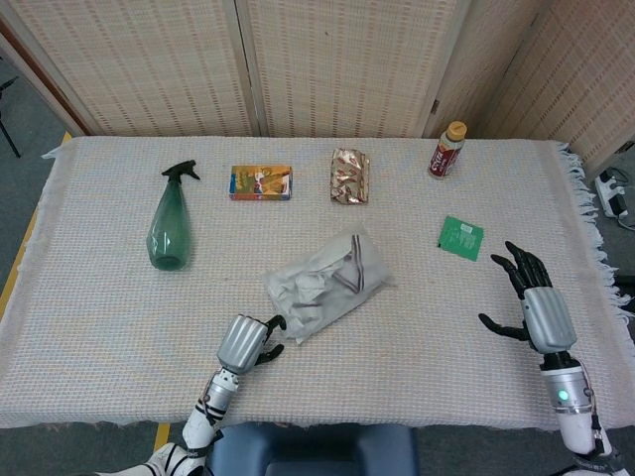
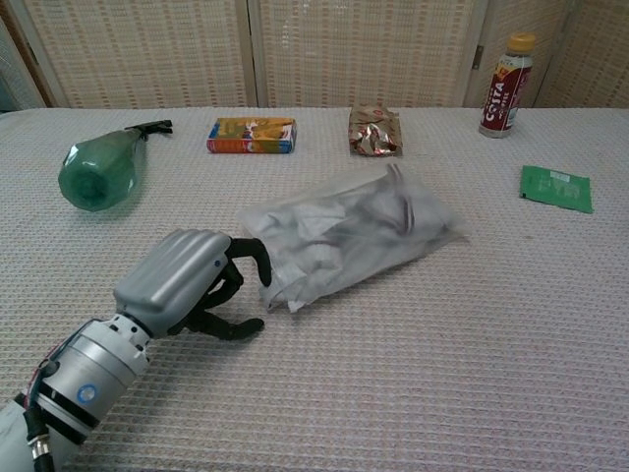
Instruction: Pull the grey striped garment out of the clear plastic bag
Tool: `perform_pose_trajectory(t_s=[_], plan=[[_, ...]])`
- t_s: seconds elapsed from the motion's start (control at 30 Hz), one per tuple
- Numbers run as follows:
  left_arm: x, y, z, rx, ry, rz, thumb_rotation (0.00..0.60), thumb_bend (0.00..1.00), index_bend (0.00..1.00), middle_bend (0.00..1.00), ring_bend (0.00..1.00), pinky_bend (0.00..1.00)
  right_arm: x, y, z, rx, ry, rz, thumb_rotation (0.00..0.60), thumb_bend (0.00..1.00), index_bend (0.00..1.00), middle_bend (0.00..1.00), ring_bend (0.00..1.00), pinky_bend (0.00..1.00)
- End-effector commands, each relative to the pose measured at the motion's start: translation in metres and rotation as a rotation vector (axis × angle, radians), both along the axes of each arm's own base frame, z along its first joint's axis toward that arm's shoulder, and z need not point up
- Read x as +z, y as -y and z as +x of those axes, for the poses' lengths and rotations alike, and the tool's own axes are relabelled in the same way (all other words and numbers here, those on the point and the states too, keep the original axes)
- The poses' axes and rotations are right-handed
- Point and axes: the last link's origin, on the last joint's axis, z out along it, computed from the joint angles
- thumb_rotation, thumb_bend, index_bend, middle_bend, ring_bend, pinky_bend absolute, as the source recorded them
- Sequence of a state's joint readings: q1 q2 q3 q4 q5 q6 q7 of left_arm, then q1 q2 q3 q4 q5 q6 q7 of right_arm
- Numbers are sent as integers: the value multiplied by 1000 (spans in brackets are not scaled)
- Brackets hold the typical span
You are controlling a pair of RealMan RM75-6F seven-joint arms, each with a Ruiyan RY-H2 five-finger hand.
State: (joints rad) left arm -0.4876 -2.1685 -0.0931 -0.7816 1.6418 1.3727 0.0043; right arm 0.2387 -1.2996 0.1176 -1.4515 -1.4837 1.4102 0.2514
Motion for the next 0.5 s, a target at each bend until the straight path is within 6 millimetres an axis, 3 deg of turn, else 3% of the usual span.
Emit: perform_pose_trajectory(t_s=[0.03, 0.5], plan=[[-3, 0, 4, -1, 17, -5, 600, 227, 526, 1000, 1000, 1000, 0, -1, -1, -1, -1, 6, 600, 119, 116, 0, 0, 0], [-1, -14, 10, 5, 42, 44, 600, 246, 529, 1000, 1000, 1000, 4, -2, -1, -4, 1, 30, 600, 118, 110, 0, 0, 0]])
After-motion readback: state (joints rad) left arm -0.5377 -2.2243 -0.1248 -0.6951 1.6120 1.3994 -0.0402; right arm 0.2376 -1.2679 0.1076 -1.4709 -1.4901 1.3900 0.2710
